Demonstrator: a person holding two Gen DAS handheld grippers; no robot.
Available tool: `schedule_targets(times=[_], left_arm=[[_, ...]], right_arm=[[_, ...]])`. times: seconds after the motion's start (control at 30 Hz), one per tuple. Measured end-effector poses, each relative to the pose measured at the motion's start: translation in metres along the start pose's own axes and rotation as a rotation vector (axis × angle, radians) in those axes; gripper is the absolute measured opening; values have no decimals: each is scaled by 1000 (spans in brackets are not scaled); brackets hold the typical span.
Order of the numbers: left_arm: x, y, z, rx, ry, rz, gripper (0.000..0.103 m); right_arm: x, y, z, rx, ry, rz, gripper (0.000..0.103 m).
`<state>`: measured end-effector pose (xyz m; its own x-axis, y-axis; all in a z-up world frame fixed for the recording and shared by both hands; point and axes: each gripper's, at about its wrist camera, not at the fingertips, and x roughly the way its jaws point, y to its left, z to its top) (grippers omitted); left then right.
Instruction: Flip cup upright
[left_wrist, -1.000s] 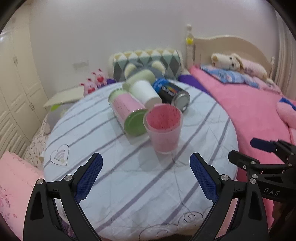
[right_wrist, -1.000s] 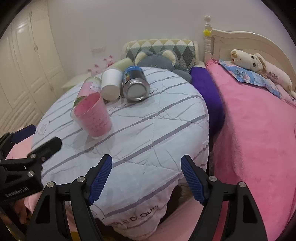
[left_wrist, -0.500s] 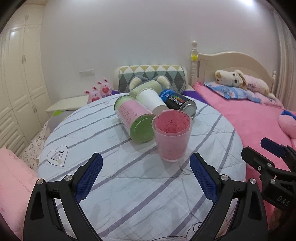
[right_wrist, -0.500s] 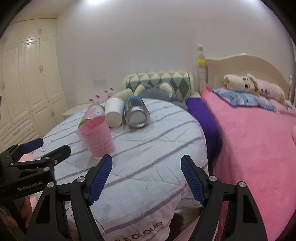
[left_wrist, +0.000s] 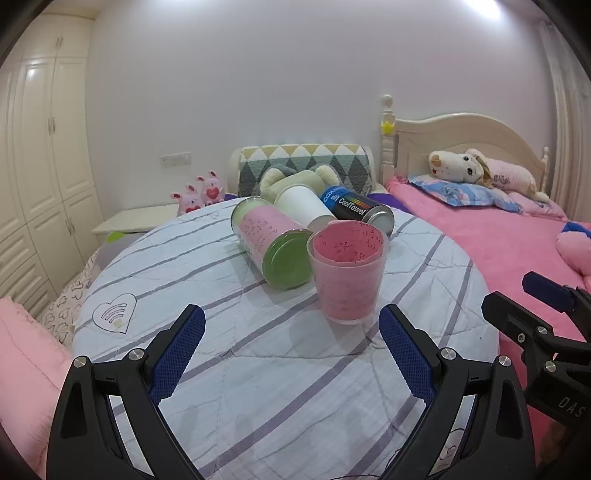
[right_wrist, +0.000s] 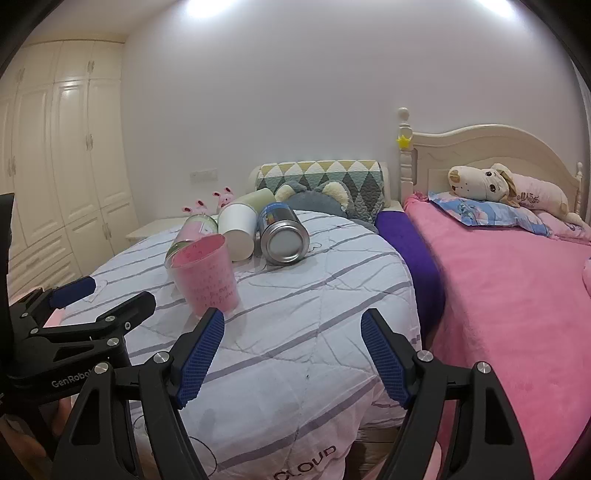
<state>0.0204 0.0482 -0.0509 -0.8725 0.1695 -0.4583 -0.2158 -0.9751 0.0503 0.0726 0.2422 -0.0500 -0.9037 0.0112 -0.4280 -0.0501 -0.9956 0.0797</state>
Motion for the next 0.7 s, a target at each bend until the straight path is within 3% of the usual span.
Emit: schedule_targets(times=[0.7], left_arm=[[-1, 1, 0, -2, -6, 4, 97]], right_arm=[[-1, 1, -3, -14, 27, -8, 78]])
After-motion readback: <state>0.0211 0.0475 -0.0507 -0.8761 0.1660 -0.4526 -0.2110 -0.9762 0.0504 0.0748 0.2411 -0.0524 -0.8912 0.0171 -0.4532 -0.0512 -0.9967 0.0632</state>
